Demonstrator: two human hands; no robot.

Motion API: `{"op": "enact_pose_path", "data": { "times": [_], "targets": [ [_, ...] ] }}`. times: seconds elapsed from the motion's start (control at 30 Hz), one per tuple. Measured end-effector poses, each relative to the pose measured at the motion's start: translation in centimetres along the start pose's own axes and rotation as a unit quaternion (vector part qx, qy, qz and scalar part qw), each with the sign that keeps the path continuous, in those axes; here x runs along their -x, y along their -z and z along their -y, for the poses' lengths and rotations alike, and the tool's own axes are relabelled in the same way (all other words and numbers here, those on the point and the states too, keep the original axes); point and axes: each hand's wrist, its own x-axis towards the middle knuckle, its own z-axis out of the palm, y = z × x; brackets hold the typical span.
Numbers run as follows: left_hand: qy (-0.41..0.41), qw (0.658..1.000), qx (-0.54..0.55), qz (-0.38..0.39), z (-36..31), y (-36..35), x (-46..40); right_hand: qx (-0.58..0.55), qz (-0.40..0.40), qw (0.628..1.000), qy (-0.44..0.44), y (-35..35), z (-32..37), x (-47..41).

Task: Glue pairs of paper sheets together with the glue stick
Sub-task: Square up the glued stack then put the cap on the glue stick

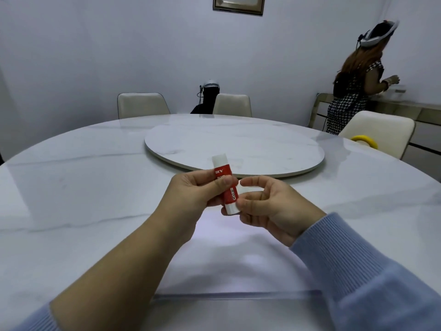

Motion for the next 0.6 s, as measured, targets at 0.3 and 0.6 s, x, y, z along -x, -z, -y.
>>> {"op": "enact_pose_path", "data": {
  "times": [0.3, 0.6],
  "targets": [
    [-0.006, 1.0, -0.01, -0.005, -0.1, 0.2, -0.1, 0.03, 0.01, 0.999, 0.004, -0.2, 0.0, 0.1],
    [-0.012, 0.999, 0.036, -0.014, 0.3, 0.5, -0.6, 0.144, -0.022, 0.988, 0.046, 1.7, 0.8, -1.1]
  ]
}}
